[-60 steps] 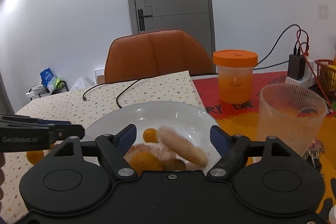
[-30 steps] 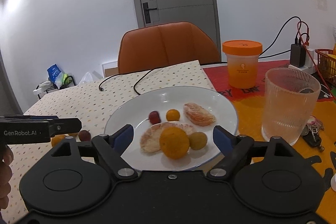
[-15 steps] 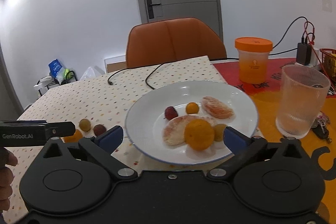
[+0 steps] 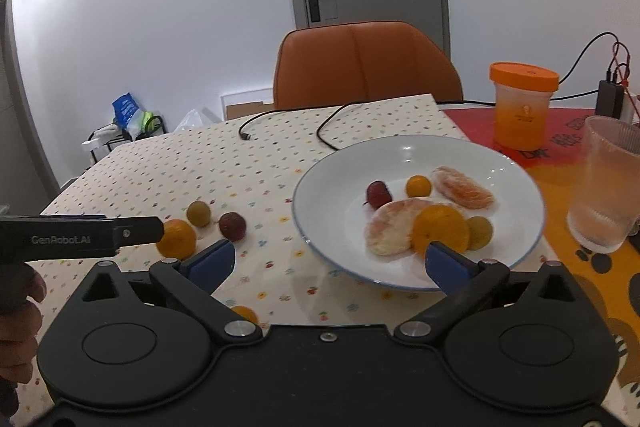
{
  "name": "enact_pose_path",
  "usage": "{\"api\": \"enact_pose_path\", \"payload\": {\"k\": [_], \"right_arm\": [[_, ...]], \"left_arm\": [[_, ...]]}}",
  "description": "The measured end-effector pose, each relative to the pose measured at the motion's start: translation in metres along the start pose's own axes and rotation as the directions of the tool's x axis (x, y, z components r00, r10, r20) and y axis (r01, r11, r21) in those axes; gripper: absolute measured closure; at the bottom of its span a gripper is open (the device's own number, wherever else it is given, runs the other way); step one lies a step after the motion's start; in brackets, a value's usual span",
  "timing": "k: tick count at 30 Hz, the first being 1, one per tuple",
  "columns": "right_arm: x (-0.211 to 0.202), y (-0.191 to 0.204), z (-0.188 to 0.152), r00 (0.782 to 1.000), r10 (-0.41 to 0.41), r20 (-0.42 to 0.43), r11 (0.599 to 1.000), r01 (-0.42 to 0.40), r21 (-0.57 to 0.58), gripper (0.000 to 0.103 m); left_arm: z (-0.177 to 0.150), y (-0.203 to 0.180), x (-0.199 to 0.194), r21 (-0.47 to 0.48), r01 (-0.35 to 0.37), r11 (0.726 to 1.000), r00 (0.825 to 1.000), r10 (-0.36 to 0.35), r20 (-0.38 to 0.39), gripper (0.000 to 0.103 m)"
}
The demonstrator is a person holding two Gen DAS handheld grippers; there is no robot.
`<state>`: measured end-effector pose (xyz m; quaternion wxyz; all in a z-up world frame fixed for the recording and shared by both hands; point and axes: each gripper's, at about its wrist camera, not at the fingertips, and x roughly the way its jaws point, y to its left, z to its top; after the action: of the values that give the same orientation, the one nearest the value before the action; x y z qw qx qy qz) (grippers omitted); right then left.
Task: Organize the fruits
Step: 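Move both grippers back toward the remaining orange, plum and kumquat, then grasp the orange with the left gripper while the right gripper grasps the dark plum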
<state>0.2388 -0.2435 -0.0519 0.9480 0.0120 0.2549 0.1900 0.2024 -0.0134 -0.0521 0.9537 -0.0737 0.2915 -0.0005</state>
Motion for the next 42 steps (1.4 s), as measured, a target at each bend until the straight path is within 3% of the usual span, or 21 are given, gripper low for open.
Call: {"api": "enact_pose_path", "payload": {"k": [4, 10, 13, 15, 24, 34, 42], "right_arm": [[0.003, 0.006, -0.003, 1.0, 0.012, -0.003, 1.0, -0.012, 0.001, 0.002], [0.007, 0.012, -0.002, 1.0, 0.015, 0.006, 1.0, -0.015, 0.007, 0.014], [0.012, 0.012, 0.001, 1.0, 0.029, 0.001, 0.999, -0.029, 0.013, 0.022], [0.014, 0.013, 0.004, 0.999, 0.036, 0.0, 0.999, -0.036, 0.005, 0.026], [0.026, 0.023, 0.014, 0.993, 0.113, -0.015, 0.994, -0.113, 0.001, 0.045], [0.048, 0.052, 0.024, 0.981, 0.188, -0.047, 0.98, -0.19, -0.056, 0.053], [0.066, 0.068, 0.03, 0.98, 0.175, -0.095, 0.978, -0.184, -0.097, 0.058]], "left_arm": [[0.0, 0.0, 0.007, 0.007, 0.013, 1.0, 1.0, -0.013, -0.011, 0.029], [0.0, -0.001, 0.019, -0.009, 0.039, 0.999, 0.999, -0.039, -0.031, 0.039], [-0.001, -0.003, 0.025, -0.013, 0.052, 0.999, 0.998, -0.052, -0.044, 0.048], [-0.001, -0.002, 0.029, -0.015, 0.059, 0.998, 0.997, -0.06, -0.048, 0.067], [0.004, 0.018, 0.023, -0.056, 0.029, 0.998, 0.998, -0.032, -0.045, 0.068], [0.007, 0.048, 0.005, -0.098, -0.042, 0.994, 0.999, 0.041, -0.02, 0.068], [0.008, 0.069, -0.007, -0.139, -0.095, 0.986, 0.995, 0.096, 0.0, 0.068]]}}
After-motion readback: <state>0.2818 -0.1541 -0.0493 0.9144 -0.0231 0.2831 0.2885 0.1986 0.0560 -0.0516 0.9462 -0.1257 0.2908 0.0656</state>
